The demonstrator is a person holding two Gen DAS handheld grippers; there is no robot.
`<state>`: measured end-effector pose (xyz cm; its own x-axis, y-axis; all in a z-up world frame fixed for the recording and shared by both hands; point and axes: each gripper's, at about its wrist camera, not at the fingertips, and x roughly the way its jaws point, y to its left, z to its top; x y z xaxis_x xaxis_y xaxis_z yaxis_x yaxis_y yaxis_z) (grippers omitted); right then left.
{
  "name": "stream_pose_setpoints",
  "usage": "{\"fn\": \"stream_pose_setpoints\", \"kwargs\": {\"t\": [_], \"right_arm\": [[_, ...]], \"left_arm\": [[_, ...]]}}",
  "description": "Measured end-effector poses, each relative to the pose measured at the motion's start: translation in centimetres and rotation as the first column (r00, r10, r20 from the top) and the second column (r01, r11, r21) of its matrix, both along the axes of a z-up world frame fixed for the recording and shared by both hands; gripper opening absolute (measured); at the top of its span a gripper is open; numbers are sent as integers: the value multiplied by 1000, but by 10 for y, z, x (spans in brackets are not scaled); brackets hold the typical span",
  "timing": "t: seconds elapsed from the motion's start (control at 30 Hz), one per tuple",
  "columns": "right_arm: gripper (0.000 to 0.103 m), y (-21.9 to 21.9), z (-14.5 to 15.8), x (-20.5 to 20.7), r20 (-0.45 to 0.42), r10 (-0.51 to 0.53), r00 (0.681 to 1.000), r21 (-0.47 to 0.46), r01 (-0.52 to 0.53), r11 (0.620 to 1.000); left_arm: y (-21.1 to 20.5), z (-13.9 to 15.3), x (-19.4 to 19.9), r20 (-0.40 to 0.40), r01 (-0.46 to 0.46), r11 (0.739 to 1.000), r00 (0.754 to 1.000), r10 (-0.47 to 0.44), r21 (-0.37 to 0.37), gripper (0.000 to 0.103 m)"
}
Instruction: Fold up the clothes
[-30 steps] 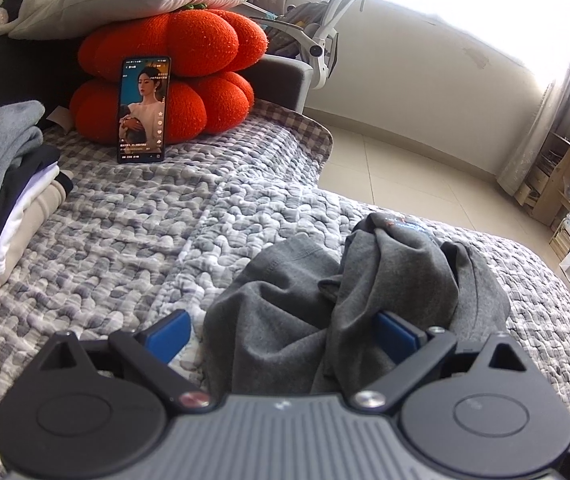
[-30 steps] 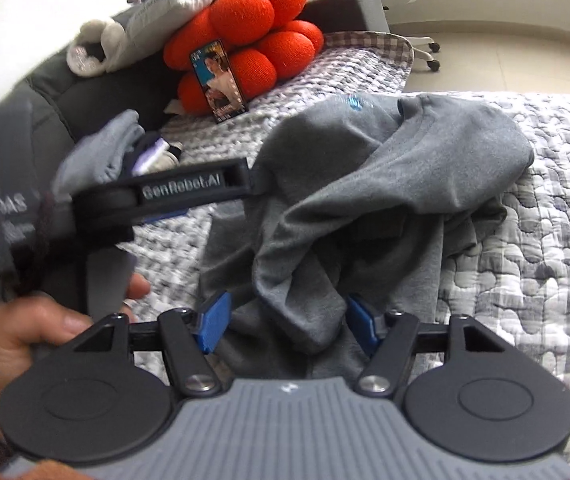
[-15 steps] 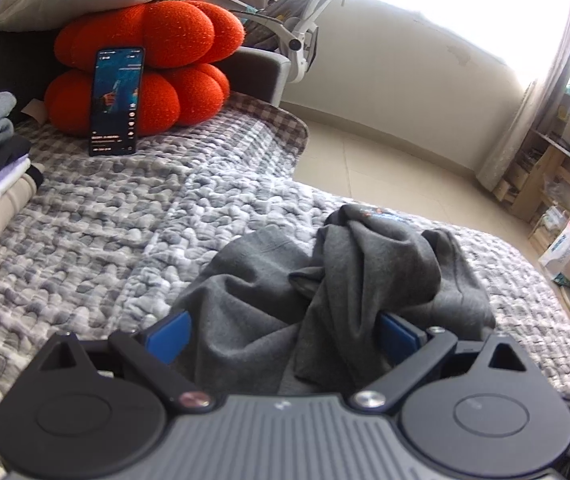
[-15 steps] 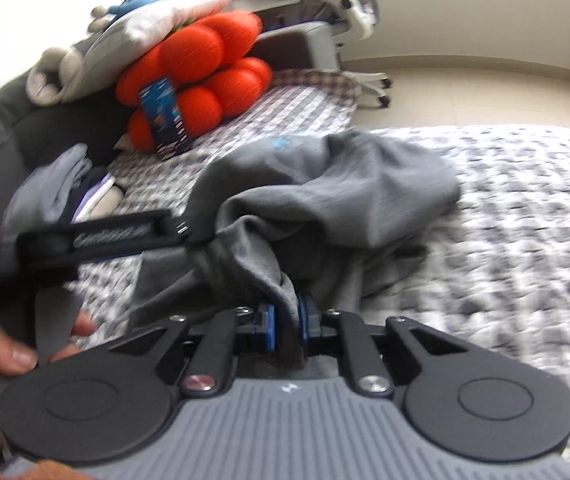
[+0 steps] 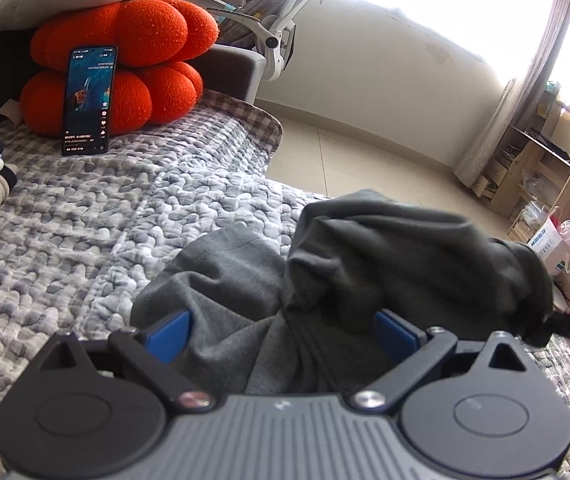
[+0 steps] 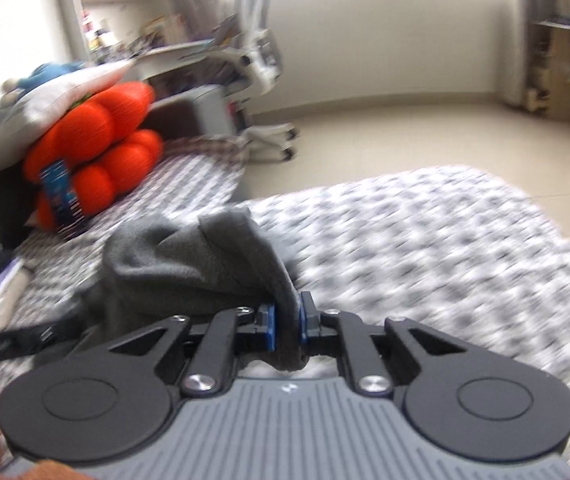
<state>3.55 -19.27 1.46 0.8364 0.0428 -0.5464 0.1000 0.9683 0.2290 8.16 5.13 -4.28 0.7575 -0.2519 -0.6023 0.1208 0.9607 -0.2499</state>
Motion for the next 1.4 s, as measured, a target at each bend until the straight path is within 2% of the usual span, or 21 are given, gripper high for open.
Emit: {"fn": "stream_pose_setpoints", "kwargs": {"t": [0.33,0.57,0.87,0.97,1.03,1.07,1.1,1.13,1.17,1.3,1.4], "right_arm": [[12,-57,-8,22,-2,-157,988,32,157,987],[12,-77,-9,30,58,-250,967,-2,250,968],[12,-95,-31,44,-33,-318,948,25,319,947],[14,-96,-35,47,-64,-322,945,39,325,945],[21,-93,-33,45,-68,-315,947,42,318,947],[21,-93,-32,44,-69,-314,947,44,318,947],[30,-95,-31,43,-77,-315,946,56,320,946],[44,-97,-31,42,-88,-317,944,73,323,944],[48,-99,-31,41,-100,-318,943,90,327,941],[54,-104,-29,36,-132,-298,945,163,318,934],[58,-101,-24,31,-135,-282,950,179,303,936]], "left_arm": [[-3,-2,2,-4,0,1000,1000,0,21,98],[-4,-3,2,-8,5,1000,1000,-5,27,98],[-6,-1,1,-3,0,998,1000,0,58,98],[-1,0,2,-4,-11,999,1000,12,46,98],[0,1,4,-10,-12,999,1000,13,50,98],[0,2,6,-14,-9,998,1000,10,55,98],[0,3,9,-19,-8,998,1000,9,61,98],[0,5,12,-24,-10,998,1000,12,63,98],[1,7,16,-27,-16,999,999,18,49,98],[10,7,32,-79,-45,996,996,39,-77,98],[8,4,43,-110,-50,991,993,36,-127,98]]}}
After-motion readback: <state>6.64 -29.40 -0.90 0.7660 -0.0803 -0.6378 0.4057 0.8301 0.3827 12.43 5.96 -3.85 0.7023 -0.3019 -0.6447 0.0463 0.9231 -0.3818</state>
